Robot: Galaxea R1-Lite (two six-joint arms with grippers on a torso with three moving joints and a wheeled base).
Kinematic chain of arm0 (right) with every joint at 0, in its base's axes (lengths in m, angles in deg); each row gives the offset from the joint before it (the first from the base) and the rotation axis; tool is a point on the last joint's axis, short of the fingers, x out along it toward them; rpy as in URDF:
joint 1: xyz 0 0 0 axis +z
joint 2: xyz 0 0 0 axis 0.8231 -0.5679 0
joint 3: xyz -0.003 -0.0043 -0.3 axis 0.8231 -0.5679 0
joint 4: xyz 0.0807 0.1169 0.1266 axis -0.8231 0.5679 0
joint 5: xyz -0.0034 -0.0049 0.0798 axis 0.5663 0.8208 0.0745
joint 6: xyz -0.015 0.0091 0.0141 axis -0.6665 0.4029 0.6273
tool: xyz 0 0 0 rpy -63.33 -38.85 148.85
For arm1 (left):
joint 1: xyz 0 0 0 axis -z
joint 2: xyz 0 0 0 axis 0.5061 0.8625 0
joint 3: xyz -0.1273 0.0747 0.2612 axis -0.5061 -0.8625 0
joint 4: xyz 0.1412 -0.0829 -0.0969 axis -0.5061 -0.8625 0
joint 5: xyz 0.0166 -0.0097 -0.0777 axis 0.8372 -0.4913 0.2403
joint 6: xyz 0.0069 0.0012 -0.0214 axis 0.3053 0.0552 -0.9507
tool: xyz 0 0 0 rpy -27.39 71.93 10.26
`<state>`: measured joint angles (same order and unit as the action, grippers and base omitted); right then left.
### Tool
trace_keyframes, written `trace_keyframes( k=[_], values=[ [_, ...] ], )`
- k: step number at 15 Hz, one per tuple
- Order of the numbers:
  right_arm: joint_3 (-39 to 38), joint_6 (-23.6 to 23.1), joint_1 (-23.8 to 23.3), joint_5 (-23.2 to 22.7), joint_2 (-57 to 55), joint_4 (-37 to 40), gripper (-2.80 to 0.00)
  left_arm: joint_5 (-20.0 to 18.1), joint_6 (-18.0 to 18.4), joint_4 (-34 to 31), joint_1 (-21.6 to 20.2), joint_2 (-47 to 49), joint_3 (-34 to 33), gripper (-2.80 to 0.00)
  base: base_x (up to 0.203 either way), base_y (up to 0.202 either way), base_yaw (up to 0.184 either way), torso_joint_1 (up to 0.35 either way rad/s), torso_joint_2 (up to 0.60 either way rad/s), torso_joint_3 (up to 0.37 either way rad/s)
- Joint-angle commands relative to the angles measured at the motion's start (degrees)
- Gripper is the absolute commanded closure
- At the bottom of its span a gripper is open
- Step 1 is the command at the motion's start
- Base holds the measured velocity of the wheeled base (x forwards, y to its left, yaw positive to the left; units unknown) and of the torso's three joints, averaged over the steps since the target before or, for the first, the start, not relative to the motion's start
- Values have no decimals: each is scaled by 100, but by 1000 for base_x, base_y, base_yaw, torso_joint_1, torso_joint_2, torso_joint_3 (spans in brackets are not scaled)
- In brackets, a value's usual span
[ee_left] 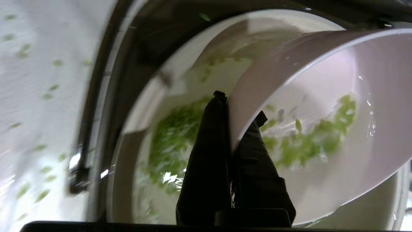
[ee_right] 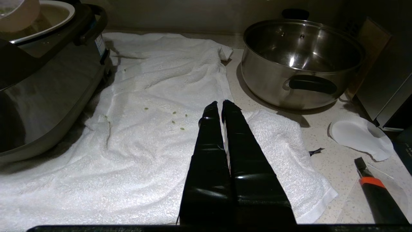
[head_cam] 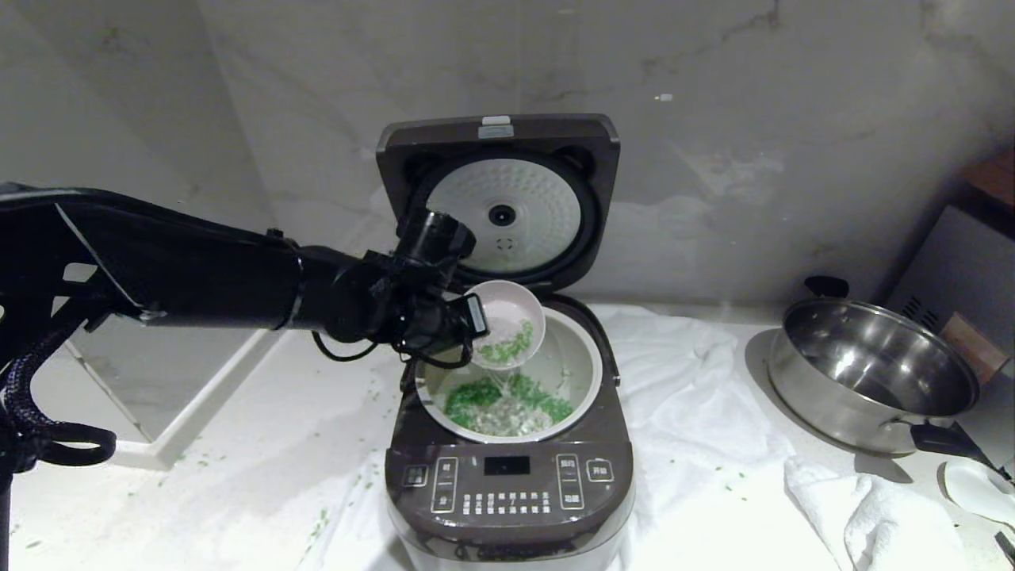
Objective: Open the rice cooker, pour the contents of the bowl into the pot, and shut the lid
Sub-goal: Pour the water from the bowl into the rice cooker
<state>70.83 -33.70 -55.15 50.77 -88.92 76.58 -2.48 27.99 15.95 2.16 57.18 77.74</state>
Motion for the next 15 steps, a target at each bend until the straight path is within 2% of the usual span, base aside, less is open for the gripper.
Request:
trace_keyframes(
  k=[1,3,5,6,7,9,15],
  values=[
    [-1,-5,2,-2,-7,4,0,7,0,2308,38,-136,-1115,0,0,0,0,0,0,0],
    [-1,-5,2,-2,-7,3,0,-7,164,4928,35,106,-2016,0,0,0,0,0,0,0],
    [-1,-5,2,-2,-7,-4,0,-159,353,7748,20,631,-2586,0,0,0,0,0,0,0],
    [-1,-5,2,-2,-7,-4,0,-310,507,8736,9,1038,-2781,0,0,0,0,0,0,0],
    [-1,-5,2,-2,-7,4,0,-408,714,9253,-4,1316,-2843,0,0,0,0,0,0,0],
    [-1,-5,2,-2,-7,-4,0,-405,931,9382,-37,1505,-2555,0,0,0,0,0,0,0],
    [-1,-5,2,-2,-7,4,0,-417,929,9382,-23,1457,-2460,0,0,0,0,0,0,0]
  ],
)
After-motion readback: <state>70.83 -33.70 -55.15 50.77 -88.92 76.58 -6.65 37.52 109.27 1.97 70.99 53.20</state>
